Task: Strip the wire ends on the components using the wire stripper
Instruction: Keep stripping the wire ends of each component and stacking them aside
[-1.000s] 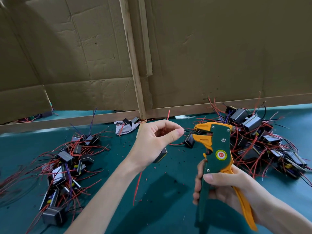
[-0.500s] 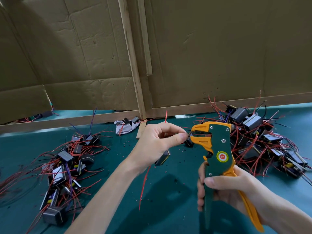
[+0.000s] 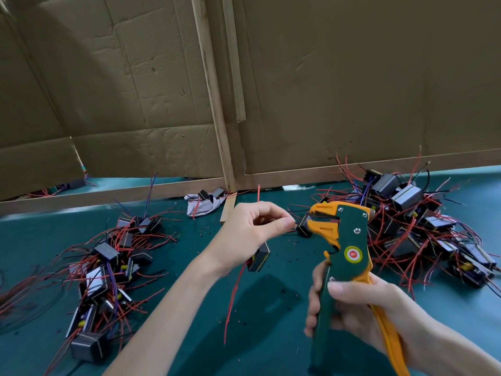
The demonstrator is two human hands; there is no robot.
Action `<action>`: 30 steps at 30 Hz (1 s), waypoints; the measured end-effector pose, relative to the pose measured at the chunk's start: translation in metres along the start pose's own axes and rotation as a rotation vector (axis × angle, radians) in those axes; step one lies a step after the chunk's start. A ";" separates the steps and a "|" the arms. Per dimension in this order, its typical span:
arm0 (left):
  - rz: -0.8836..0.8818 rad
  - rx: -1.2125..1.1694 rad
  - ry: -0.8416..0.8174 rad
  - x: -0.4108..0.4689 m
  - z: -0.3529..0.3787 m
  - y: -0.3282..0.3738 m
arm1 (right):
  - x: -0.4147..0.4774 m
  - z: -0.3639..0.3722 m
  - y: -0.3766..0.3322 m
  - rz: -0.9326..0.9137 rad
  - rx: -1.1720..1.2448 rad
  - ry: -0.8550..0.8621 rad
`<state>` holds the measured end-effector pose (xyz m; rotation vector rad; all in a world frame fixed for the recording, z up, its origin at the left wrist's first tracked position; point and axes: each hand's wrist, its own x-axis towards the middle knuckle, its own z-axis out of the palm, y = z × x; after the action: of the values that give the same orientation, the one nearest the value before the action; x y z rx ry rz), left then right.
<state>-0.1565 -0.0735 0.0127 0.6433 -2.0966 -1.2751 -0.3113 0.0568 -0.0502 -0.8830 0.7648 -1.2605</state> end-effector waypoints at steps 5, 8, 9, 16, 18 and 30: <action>0.062 0.214 0.178 0.011 -0.010 -0.004 | 0.007 -0.015 -0.002 -0.028 0.106 0.046; 0.151 0.339 0.300 0.028 -0.013 0.003 | 0.010 -0.018 -0.002 0.054 0.153 0.128; 0.190 0.335 0.330 0.036 -0.010 0.008 | 0.012 -0.019 -0.001 0.093 0.162 0.149; 0.456 0.238 0.367 0.104 0.064 0.047 | 0.013 -0.024 0.004 0.240 0.174 0.201; 0.464 0.201 0.282 0.113 0.089 0.050 | 0.014 -0.027 0.005 0.249 0.184 0.214; 0.214 0.250 -0.185 0.060 0.061 0.049 | 0.016 -0.032 0.004 0.234 0.217 0.240</action>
<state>-0.2470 -0.0556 0.0487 0.4013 -2.4280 -0.9954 -0.3351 0.0370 -0.0692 -0.4575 0.8748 -1.2251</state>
